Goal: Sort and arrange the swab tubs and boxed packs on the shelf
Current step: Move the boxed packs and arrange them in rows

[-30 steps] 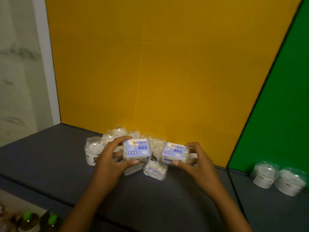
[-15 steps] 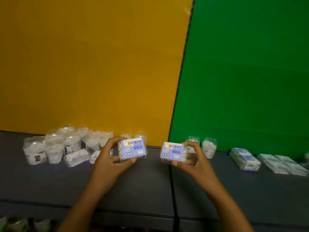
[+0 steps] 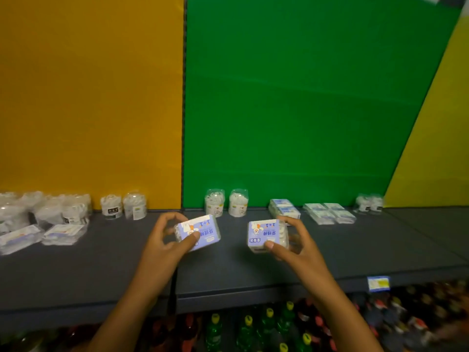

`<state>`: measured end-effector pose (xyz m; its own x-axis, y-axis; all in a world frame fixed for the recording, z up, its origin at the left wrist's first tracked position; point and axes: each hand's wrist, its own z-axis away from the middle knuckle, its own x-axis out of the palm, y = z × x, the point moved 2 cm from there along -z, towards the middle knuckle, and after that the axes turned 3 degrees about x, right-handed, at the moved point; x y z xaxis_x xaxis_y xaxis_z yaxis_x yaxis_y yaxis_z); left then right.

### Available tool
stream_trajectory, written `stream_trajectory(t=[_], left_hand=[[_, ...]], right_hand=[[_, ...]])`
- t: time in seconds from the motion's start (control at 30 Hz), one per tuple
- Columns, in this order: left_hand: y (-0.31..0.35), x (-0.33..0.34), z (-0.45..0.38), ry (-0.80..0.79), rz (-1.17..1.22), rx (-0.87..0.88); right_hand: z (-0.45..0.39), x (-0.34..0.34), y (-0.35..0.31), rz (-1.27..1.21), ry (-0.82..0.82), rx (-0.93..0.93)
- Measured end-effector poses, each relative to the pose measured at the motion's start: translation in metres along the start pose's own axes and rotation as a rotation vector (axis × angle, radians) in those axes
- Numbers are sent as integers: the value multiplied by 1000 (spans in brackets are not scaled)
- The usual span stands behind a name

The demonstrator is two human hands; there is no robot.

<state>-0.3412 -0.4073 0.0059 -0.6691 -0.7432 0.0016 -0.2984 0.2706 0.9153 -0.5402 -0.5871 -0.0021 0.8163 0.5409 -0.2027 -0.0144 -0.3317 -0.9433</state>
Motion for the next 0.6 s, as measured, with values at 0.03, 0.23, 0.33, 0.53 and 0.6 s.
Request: stream_trajectory(t=[0.03, 0.23, 0.33, 0.53, 0.6], left_hand=[[-2, 9, -1, -20, 6, -17], [-12, 52, -17, -65, 0, -17], [-21, 66, -34, -67, -39, 6], [-45, 92, -79, -60, 58, -45], [-52, 102, -97, -72, 55, -53]], right_hand=[[0, -10, 4, 11, 14, 1], [-10, -47, 23, 10, 85, 60], [-25, -57, 32, 2, 122, 99], [-71, -71, 42, 50, 146, 129], [-91, -77, 44, 68, 153, 132]])
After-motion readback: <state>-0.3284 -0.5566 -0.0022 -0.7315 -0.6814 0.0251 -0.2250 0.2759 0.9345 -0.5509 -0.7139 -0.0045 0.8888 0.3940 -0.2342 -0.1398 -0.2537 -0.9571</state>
